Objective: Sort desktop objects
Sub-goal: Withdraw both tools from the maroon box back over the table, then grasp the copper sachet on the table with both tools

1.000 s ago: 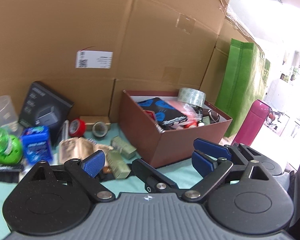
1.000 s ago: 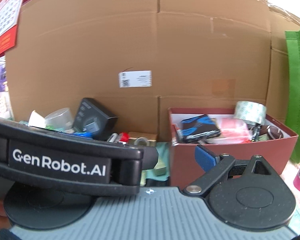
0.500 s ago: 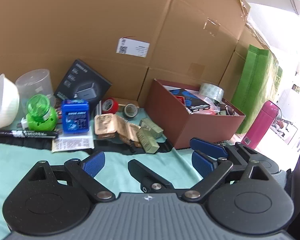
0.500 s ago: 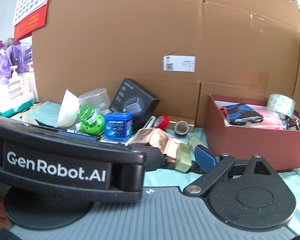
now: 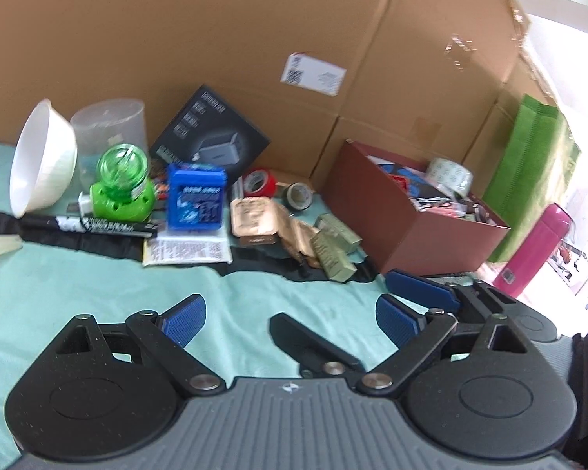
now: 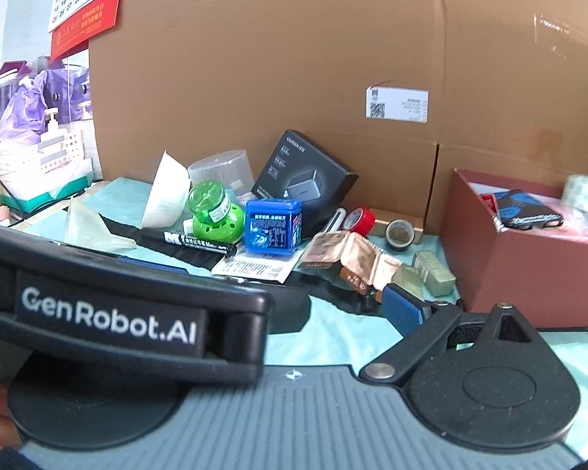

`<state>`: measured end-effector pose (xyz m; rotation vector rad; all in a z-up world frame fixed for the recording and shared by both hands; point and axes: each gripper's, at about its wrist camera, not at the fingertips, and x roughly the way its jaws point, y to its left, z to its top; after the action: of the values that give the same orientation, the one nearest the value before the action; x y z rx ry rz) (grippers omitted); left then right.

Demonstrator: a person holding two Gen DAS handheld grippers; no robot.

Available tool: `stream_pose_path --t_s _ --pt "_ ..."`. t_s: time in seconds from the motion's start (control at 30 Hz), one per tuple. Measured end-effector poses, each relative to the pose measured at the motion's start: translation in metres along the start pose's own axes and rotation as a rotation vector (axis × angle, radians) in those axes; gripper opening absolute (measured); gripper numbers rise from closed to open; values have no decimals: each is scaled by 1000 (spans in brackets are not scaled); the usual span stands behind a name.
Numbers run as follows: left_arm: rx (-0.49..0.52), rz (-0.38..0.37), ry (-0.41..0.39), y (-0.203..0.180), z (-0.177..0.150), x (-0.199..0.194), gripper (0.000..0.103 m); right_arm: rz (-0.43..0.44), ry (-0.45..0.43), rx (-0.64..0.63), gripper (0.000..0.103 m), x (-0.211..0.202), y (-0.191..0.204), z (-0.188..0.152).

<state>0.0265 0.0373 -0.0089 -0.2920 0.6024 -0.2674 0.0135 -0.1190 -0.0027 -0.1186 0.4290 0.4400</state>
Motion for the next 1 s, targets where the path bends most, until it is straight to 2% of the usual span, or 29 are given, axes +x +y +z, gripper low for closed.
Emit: stream_pose_path --t_s 0.13,0.33,0.53,0.67,0.73,0.93,0.97,1.0 --pt "-12 -1 16 7 6 10 96 -9 17 0 95 9 -3 -3" --pt "4 -24 34 1 23 36 93 -81 50 28 94 30 -23 -6" --pt "-34 -4 101 2 33 79 81 -134 81 61 94 48 -48 -10" --pt "-44 29 121 3 40 100 79 -142 106 90 90 61 -61 -13" --pt "-32 34 125 1 44 108 79 -136 112 101 85 67 -65 -14" --pt "5 69 138 -5 56 133 79 -129 122 117 84 86 -72 -12" --pt "4 69 145 -4 57 137 78 -127 124 120 84 88 -73 -12" --pt "4 70 152 -4 58 139 72 -125 126 122 82 91 -75 -12"
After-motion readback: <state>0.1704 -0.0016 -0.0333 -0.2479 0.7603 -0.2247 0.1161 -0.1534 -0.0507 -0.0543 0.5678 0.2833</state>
